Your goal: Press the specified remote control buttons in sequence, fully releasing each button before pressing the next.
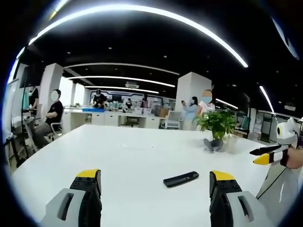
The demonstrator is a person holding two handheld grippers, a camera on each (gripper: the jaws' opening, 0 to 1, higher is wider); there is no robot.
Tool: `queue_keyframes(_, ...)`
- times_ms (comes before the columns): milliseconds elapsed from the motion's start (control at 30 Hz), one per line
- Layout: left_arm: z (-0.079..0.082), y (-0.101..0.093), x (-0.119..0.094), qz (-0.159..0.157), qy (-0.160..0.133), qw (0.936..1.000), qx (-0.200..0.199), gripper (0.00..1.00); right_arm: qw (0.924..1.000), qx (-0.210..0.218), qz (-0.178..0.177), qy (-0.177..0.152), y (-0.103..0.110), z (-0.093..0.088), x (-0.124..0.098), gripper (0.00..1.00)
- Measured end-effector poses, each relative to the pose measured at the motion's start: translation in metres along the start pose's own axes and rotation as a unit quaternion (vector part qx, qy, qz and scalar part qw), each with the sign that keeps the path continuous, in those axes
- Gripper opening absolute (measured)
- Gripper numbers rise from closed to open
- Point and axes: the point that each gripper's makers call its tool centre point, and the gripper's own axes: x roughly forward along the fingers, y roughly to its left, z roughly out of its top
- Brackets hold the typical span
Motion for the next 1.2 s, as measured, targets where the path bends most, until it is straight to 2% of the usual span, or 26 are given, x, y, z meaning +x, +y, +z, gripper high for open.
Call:
queue_keyframes(233,0.000,-0.002,0.009,-0.012,0.012,0.9998,0.009,0.99,1.0000,0.005,-0.004,-0.001,-0.007,0.001,0.000,0.84)
queue_keyframes(367,-0.005,-0.013,0.020,-0.042,0.031,0.9984,0.024,0.99,0.9999,0.009,-0.011,-0.007,-0.012,0.004,0.001,0.83)
queue_keyframes(500,-0.019,-0.029,0.041,-0.079,0.067,0.9942,0.028,0.99,0.9998,0.003,-0.008,-0.017,-0.013,0.008,0.002,0.80)
queue_keyframes(600,-0.043,-0.046,0.054,-0.120,0.128,0.9839,0.033,0.99,0.9998,-0.001,-0.006,-0.017,-0.013,0.008,0.002,0.76)
queue_keyframes(633,-0.045,-0.047,0.055,-0.123,0.135,0.9824,0.038,0.98,0.9998,-0.002,-0.006,-0.016,-0.013,0.008,0.001,0.75)
queue_keyframes(667,-0.054,-0.050,0.058,-0.130,0.156,0.9778,0.051,0.98,0.9999,-0.002,-0.006,-0.015,-0.013,0.007,0.002,0.75)
queue_keyframes(767,-0.063,-0.060,0.069,-0.150,0.180,0.9701,0.062,0.97,0.9999,-0.001,-0.007,-0.012,-0.014,0.005,0.001,0.74)
queue_keyframes(867,-0.080,-0.070,0.076,-0.182,0.222,0.9560,0.060,0.97,0.9999,0.005,-0.006,-0.012,-0.015,0.003,0.001,0.73)
queue_keyframes(967,-0.095,-0.075,0.086,-0.207,0.257,0.9386,0.102,0.96,0.9999,0.007,-0.005,-0.011,-0.016,0.002,0.001,0.72)
queue_keyframes(1000,-0.097,-0.075,0.088,-0.210,0.262,0.9351,0.112,0.96,0.9999,0.008,-0.006,-0.011,-0.016,0.002,0.001,0.71)
queue_keyframes(1033,-0.102,-0.078,0.091,-0.222,0.274,0.9277,0.124,0.96,0.9999,0.009,-0.006,-0.009,-0.017,0.001,0.001,0.71)
queue_keyframes(1133,-0.110,-0.084,0.097,-0.248,0.297,0.9111,0.142,0.97,0.9999,0.008,-0.004,-0.006,-0.017,-0.001,0.001,0.70)
queue_keyframes(1167,-0.114,-0.087,0.098,-0.262,0.313,0.9003,0.152,0.97,1.0000,0.007,-0.004,-0.003,-0.016,-0.002,0.000,0.70)
queue_keyframes(1200,-0.115,-0.087,0.098,-0.266,0.317,0.8971,0.156,0.97,1.0000,0.006,-0.003,-0.002,-0.016,-0.003,0.000,0.70)
